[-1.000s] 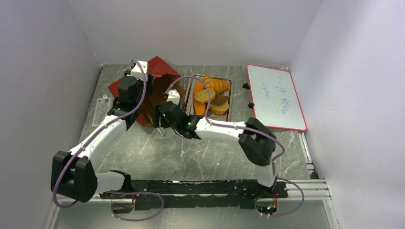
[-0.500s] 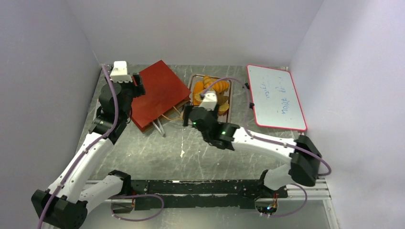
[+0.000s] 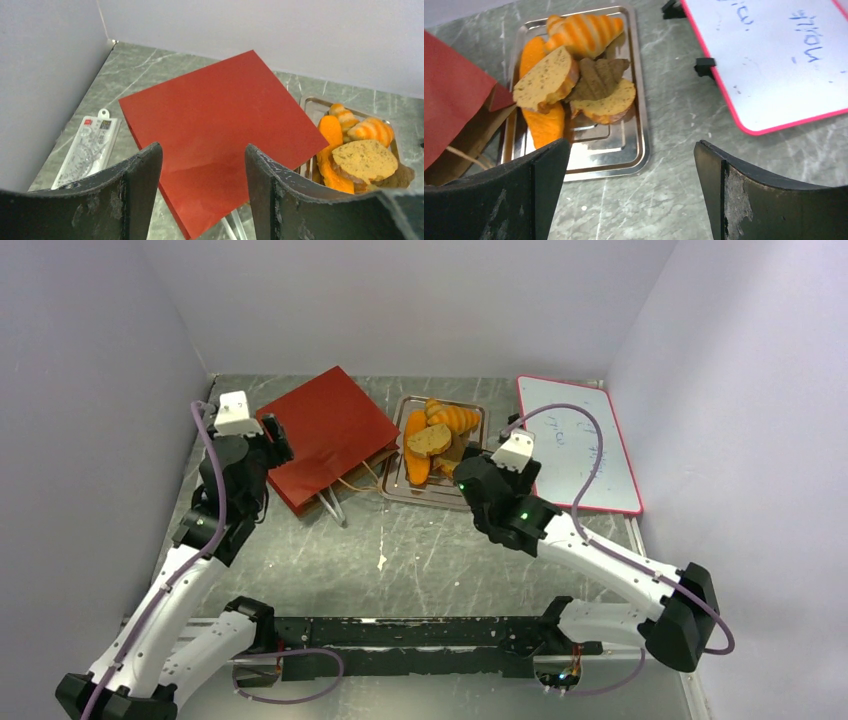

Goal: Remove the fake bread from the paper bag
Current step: Reset both arms

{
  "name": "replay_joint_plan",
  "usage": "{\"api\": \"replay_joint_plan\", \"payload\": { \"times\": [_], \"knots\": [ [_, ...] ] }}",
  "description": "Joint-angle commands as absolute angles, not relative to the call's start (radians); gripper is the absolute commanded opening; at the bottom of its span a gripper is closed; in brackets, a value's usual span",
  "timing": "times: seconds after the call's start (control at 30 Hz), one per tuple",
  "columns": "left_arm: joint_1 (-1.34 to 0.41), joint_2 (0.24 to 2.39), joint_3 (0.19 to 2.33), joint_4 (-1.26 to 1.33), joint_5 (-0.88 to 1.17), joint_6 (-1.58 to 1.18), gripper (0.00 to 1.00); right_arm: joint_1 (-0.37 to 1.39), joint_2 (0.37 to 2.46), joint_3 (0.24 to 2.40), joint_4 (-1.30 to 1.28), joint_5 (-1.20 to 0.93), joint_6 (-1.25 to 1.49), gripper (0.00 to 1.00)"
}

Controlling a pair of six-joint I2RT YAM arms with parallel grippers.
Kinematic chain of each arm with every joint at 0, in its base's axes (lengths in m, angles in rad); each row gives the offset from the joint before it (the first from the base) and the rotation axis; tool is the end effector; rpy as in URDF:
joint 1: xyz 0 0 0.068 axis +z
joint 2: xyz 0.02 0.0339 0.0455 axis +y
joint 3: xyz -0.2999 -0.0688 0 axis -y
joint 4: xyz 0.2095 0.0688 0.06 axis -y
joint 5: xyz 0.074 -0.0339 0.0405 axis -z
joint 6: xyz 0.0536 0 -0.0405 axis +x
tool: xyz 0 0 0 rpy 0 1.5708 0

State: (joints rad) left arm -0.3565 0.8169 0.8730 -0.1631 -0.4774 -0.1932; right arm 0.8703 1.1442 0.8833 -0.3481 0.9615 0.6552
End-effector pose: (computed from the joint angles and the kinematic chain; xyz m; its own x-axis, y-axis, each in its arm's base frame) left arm 0.1411 -0.0263 0.3908 -0.0755 -0.1538 -0.9852 -0.1352 0.9805 -0.1427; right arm 0.1623 0.1243 0.3306 -0.2948 0.1913 -0.9362 0.2215 0.9667 0.1278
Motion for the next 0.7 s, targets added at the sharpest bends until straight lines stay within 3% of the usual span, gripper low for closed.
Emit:
{"api": "replay_joint_plan", "payload": {
  "times": [0.0,0.23,0.5,0.67],
  "knots": [
    [-0.363,0.800,0.811,-0.183,-0.500,-0.233,0.66,0.865,1.152,0.977,-0.607,1.125,0.829,1.00],
    [-0.364,0.857,0.770,-0.127,-0.488,-0.270,0.65,0.866,1.245,1.091,-0.941,1.252,1.099,1.00],
    [-0.364,0.839,0.726,-0.105,-0.494,-0.265,0.65,0.866,1.237,1.110,-1.009,1.301,1.163,1.00],
    [-0.364,0.833,0.716,-0.089,-0.492,-0.241,0.65,0.867,1.164,1.041,-0.885,1.290,1.029,0.99]
  ]
}}
